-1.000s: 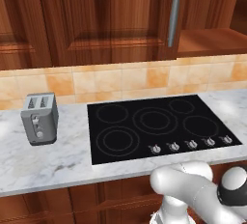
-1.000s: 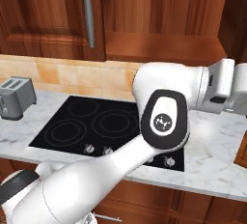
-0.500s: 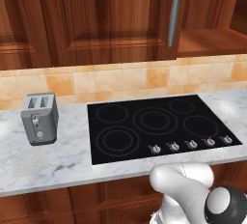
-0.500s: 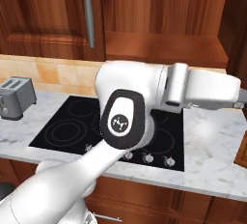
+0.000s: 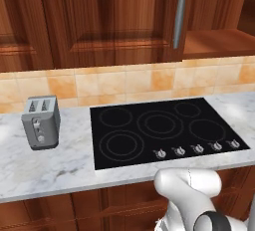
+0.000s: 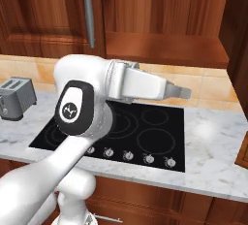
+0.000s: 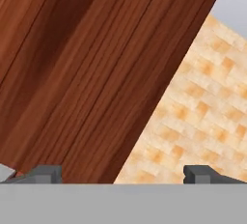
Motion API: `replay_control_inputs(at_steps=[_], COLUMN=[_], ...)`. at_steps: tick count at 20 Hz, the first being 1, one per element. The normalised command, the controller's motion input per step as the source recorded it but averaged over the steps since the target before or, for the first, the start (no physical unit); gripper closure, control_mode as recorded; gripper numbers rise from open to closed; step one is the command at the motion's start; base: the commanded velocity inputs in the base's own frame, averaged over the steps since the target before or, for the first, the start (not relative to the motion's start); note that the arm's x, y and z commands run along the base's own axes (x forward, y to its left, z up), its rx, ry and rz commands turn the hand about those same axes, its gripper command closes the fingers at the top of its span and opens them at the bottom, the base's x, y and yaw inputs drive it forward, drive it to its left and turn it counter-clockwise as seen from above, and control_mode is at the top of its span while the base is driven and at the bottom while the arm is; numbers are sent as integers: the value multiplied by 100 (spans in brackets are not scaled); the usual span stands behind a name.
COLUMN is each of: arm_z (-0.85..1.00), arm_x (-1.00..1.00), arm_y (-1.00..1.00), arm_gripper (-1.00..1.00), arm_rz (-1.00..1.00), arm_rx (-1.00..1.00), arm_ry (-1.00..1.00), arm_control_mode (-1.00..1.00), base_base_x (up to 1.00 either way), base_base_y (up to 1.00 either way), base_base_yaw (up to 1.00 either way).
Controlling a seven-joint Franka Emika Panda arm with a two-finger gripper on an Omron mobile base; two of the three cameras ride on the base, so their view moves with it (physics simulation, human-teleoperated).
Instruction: Open the cabinet, retrieve the rolling pin, and place it next to the meat on the cutting board to prepare for tenderizing.
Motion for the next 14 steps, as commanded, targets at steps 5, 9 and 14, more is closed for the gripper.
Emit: replay_control_inputs(at_steps=[5, 9, 14], arm_z=[2, 0, 0], arm_x=[17, 0, -9], arm_y=[74, 85, 91], arm_gripper=[-100, -100, -100], arm_rz=[-2, 0, 4], arm_rx=[1, 4, 6], arm_ry=[-18, -19, -20], arm_control_mode=[-100, -100, -100], base_base_x=[0, 0, 0], base_base_y=[0, 0, 0], base_base_yaw=[0, 0, 0])
